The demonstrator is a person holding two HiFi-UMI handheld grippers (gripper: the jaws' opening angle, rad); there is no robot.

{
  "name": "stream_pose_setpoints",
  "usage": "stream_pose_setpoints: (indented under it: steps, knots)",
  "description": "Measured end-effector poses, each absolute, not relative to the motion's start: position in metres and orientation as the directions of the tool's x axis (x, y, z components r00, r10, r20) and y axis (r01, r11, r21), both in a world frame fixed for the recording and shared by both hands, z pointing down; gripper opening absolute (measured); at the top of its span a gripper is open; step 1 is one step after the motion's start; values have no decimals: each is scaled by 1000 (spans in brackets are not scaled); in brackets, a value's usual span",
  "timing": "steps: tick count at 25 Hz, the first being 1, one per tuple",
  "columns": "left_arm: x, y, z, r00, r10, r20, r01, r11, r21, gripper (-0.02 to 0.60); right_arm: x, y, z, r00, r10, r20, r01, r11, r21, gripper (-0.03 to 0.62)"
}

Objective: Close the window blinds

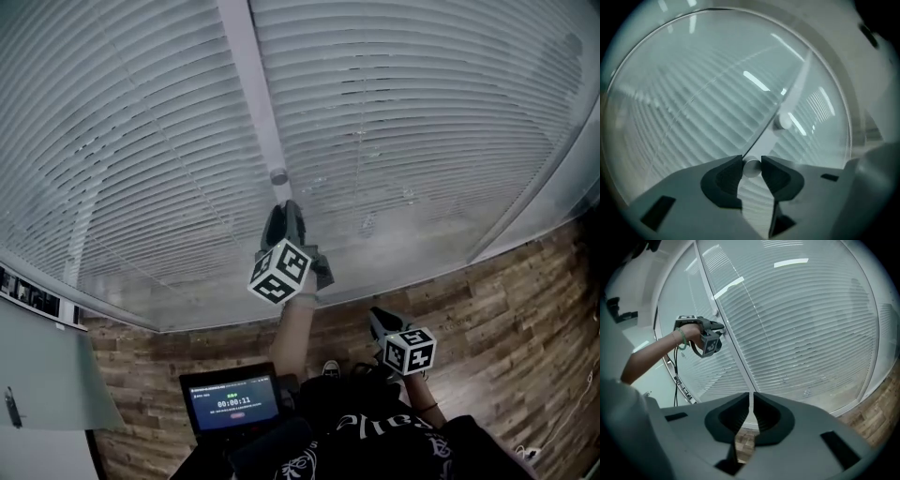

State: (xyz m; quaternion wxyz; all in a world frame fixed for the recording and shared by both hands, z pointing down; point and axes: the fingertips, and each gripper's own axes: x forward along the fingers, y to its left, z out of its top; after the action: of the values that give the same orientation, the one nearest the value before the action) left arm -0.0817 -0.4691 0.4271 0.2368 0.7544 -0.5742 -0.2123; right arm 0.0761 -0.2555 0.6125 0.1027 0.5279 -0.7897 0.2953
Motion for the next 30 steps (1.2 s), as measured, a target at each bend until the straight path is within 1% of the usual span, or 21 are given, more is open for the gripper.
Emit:
stream_pose_setpoints:
  steps: [2,3,5,6,8,9,11,17,20,24,27,30]
  knots:
    - [-82,-472,434,260,-964,-51,-532,-187,826,126,76,-254,613,-437,-767,470,-888,286,-360,40]
    - [-81,-473,436,267,-962,-55,-405,-164,900,124,77,-254,613,-446,-764,467,-885,295,-361,40]
    - [-82,-474,439,277,-959,-61,-201,-120,972,121,80,-255,611,-462,-758,460,-877,313,-364,40]
    - [-83,-473,439,285,-956,-63,-132,-104,986,120,83,-255,609,-469,-757,455,-874,322,-364,40]
    - [-84,-471,439,301,-952,-64,-74,-90,993,120,87,-255,602,-485,-753,445,-866,343,-363,40]
    - [-85,-470,438,304,-951,-64,-79,-92,993,120,87,-254,599,-494,-750,440,-862,355,-362,40]
    - [-87,-469,434,302,-951,-71,-134,-116,984,120,89,-252,595,-508,-742,437,-855,375,-358,40]
    - [-89,-453,426,294,-951,-97,-377,-209,902,121,108,-232,596,-525,-733,433,-845,389,-366,40]
    - [-84,-431,434,304,-948,-91,-434,-222,873,121,123,-223,598,-517,-739,432,-849,375,-373,40]
    - [-66,-387,460,344,-939,-30,-522,-217,825,121,136,-205,598,-529,-733,428,-840,379,-388,40]
    - [-49,-345,486,384,-923,37,-611,-224,759,121,138,-187,603,-557,-711,429,-823,406,-396,40]
    - [-43,-311,503,395,-915,85,-693,-236,681,121,131,-172,608,-591,-682,430,-802,441,-402,40]
